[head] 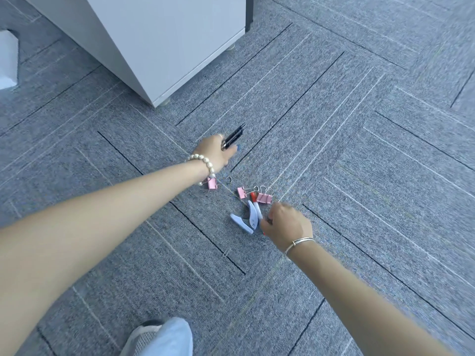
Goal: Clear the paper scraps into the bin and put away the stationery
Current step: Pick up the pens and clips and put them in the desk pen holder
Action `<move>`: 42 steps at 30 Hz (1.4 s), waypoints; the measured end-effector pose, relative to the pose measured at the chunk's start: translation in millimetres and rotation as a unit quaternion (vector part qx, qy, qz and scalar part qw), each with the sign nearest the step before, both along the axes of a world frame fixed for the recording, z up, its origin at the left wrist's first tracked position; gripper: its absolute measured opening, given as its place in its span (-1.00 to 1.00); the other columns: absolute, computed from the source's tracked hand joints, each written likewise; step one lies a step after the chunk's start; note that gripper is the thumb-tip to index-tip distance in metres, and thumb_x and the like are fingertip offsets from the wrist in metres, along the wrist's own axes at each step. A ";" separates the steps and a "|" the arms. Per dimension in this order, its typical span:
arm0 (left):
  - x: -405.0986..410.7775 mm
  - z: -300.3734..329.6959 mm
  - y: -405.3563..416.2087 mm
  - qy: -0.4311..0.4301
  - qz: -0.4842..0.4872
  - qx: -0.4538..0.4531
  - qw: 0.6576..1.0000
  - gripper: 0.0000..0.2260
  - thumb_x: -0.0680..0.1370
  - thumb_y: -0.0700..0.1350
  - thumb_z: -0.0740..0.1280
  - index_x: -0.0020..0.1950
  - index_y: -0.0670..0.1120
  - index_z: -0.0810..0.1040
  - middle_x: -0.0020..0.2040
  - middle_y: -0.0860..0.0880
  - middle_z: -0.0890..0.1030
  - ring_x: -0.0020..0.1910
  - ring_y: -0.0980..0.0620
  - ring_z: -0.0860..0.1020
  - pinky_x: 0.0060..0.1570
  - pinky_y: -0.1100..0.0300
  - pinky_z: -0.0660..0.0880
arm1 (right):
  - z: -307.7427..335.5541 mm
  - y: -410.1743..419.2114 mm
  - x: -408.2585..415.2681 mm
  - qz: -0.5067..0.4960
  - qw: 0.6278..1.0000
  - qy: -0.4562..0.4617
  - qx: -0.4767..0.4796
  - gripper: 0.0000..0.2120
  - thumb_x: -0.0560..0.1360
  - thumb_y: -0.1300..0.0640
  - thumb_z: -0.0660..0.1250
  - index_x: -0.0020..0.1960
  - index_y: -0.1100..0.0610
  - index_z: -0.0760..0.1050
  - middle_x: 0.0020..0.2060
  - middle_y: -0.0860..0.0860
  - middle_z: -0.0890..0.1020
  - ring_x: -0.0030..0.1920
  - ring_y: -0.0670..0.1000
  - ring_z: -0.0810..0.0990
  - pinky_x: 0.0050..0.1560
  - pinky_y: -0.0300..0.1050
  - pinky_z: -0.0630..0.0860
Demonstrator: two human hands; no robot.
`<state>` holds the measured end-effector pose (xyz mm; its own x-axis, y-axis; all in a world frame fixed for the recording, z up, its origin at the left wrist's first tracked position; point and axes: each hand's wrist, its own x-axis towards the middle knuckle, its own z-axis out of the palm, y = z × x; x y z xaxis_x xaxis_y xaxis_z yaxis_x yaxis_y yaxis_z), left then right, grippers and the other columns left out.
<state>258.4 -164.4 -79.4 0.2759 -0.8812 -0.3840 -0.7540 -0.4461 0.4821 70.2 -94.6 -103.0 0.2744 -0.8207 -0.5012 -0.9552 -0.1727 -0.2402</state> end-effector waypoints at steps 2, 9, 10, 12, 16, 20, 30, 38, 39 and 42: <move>1.5 -3.8 8.9 0.032 0.005 0.031 0.999 -0.70 0.54 0.07 0.19 0.01 -0.17 0.46 -0.35 -0.04 0.46 -0.52 0.10 0.27 -0.58 0.28 0.22 | -0.4 -2.2 3.5 0.002 1.000 0.020 0.016 -0.85 0.50 0.07 0.20 -0.09 0.16 0.42 -0.24 0.02 0.44 -0.30 0.04 0.49 -0.26 -0.09 0.53; -3.6 4.3 47.0 0.322 0.131 0.037 0.937 -0.88 0.57 -0.08 0.18 -0.05 -0.14 0.38 -0.34 -0.02 0.47 -0.48 0.10 0.45 -0.46 0.28 0.52 | 17.5 -21.3 11.5 -0.071 0.988 -0.117 0.064 -0.86 0.52 0.06 0.17 -0.07 0.14 0.38 -0.28 0.05 0.56 -0.34 0.04 0.55 -0.32 -0.08 0.55; -6.4 -0.1 52.0 0.324 0.141 0.032 0.935 -0.87 0.56 -0.05 0.19 -0.11 -0.09 0.36 -0.35 0.00 0.43 -0.50 0.13 0.40 -0.52 0.34 0.45 | 21.7 -21.3 14.3 -0.076 0.983 -0.152 0.066 -0.85 0.52 0.05 0.19 -0.05 0.13 0.40 -0.26 0.06 0.59 -0.31 0.05 0.59 -0.32 -0.10 0.54; -14.0 -8.9 57.9 0.336 0.155 0.031 0.929 -0.74 0.51 0.10 0.22 -0.10 -0.10 0.37 -0.38 0.04 0.38 -0.53 0.15 0.31 -0.56 0.35 0.32 | 28.1 -17.6 23.2 -0.083 0.972 -0.208 0.069 -0.83 0.51 0.05 0.22 -0.05 0.15 0.43 -0.26 0.07 0.63 -0.30 0.02 0.62 -0.35 -0.17 0.50; -24.8 -11.4 59.1 0.294 0.137 0.048 0.945 -0.46 0.40 0.20 0.34 0.16 -0.17 0.37 -0.36 0.02 0.40 -0.48 0.13 0.34 -0.53 0.30 0.30 | 28.8 -3.5 44.6 -0.125 0.942 -0.300 0.078 -0.81 0.50 0.06 0.24 -0.07 0.19 0.43 -0.25 0.10 0.65 -0.33 -0.05 0.64 -0.30 -0.08 0.59; -15.0 -17.7 58.7 0.244 0.114 0.028 0.963 -0.75 0.46 0.07 0.29 -0.26 -0.09 0.39 -0.45 0.03 0.37 -0.55 0.09 0.32 -0.56 0.31 0.25 | 26.5 -4.5 45.9 -0.111 0.935 -0.324 0.086 -0.81 0.46 0.03 0.30 -0.09 0.17 0.49 -0.27 0.02 0.66 -0.31 -0.10 0.63 -0.29 -0.21 0.58; 39.5 -10.2 56.7 0.304 0.149 -0.028 0.940 -0.83 0.57 -0.09 0.19 -0.22 -0.07 0.38 -0.36 -0.02 0.50 -0.43 0.07 0.56 -0.29 0.11 0.56 | -3.2 -34.4 0.7 -0.002 0.984 -0.055 -0.167 -0.47 0.48 -0.07 0.21 0.38 0.04 0.17 0.22 0.09 0.40 0.23 0.10 0.30 0.27 0.00 0.30; 46.9 -28.4 52.5 0.018 0.066 0.046 0.997 -0.61 0.42 0.19 0.32 0.00 -0.11 0.45 -0.41 0.05 0.35 -0.52 0.11 0.26 -0.55 0.29 0.24 | -21.5 -37.5 3.9 -0.096 0.976 -0.128 -0.145 -0.78 0.49 0.08 0.23 0.10 0.14 0.42 0.08 0.09 0.45 0.14 0.07 0.35 0.19 -0.04 0.36; 45.3 -32.4 51.2 -0.010 0.052 0.058 0.997 -0.53 0.40 0.24 0.31 0.05 -0.13 0.45 -0.40 0.05 0.35 -0.51 0.10 0.27 -0.55 0.29 0.23 | -21.7 -37.2 2.9 -0.126 0.969 -0.153 -0.144 -0.80 0.49 0.06 0.23 0.06 0.15 0.40 0.05 0.09 0.45 0.10 0.07 0.38 0.17 -0.04 0.39; 37.5 -40.9 45.8 -0.057 0.021 0.072 0.996 -0.48 0.42 0.24 0.29 0.11 -0.18 0.43 -0.39 0.03 0.35 -0.50 0.10 0.27 -0.54 0.28 0.23 | -17.7 -38.7 2.0 -0.181 0.950 -0.220 -0.130 -0.88 0.51 0.13 0.18 0.01 0.15 0.33 -0.05 0.10 0.47 -0.09 0.08 0.48 -0.05 -0.01 0.51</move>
